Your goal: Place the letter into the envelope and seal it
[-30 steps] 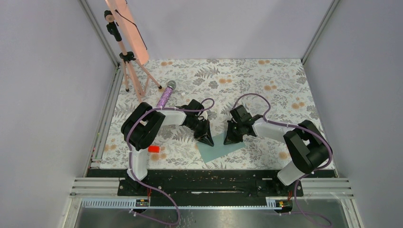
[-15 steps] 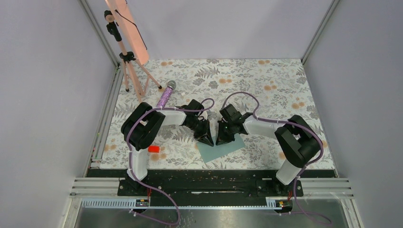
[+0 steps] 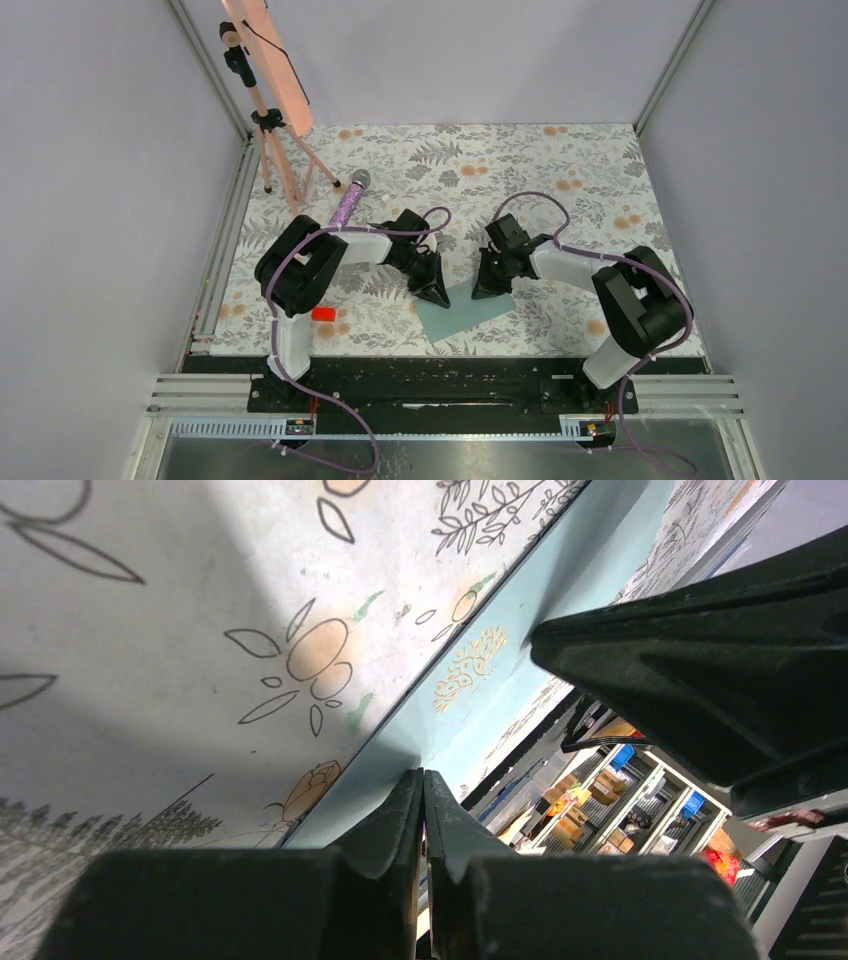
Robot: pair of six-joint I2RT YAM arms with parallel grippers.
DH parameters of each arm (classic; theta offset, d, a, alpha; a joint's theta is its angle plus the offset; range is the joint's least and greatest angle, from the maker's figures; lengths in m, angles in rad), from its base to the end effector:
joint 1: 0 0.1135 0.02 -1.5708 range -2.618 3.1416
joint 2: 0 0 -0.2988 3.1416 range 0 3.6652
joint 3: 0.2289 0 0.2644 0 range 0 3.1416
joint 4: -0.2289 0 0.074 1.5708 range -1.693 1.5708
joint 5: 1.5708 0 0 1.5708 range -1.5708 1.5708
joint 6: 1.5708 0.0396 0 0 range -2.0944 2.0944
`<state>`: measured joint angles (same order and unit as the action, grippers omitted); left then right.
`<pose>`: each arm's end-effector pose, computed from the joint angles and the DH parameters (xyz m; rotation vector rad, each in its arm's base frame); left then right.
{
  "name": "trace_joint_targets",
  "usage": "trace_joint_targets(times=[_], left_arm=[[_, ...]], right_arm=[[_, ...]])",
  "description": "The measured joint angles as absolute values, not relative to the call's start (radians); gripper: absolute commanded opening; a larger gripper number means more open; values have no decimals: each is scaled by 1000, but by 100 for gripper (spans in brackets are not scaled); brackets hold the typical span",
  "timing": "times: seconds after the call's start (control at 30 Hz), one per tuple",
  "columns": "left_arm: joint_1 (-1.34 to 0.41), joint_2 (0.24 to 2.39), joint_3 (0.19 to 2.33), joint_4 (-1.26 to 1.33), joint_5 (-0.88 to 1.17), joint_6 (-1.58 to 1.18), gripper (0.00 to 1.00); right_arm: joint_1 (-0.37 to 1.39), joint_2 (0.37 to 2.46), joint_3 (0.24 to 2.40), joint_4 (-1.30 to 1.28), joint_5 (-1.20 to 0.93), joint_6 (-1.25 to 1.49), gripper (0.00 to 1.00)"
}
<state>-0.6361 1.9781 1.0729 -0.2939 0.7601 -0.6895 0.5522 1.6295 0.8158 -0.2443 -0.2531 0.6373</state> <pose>0.2910 -0.2488 0.1267 -0.1314 -2.7196 1.1691 0.2614 0.1727 0.1679 0.0256 2.7738 0.6994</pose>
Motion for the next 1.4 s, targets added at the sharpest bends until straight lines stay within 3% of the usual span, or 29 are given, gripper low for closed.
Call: trace_joint_targets(times=[0.3, 0.67, 1.07, 1.4], left_arm=[[-634, 1977, 1073, -306, 760, -688, 6], [-632, 1977, 1073, -311, 761, -690, 5], [-632, 1977, 1073, -311, 762, -690, 5], [-632, 1977, 1073, -311, 762, -690, 5]], right_arm=[[717, 1718, 918, -243, -241, 678, 0], [577, 1648, 830, -230, -257, 661, 0], [607, 1528, 833, -246, -226, 649, 0], [625, 1630, 820, -221, -237, 652, 0]])
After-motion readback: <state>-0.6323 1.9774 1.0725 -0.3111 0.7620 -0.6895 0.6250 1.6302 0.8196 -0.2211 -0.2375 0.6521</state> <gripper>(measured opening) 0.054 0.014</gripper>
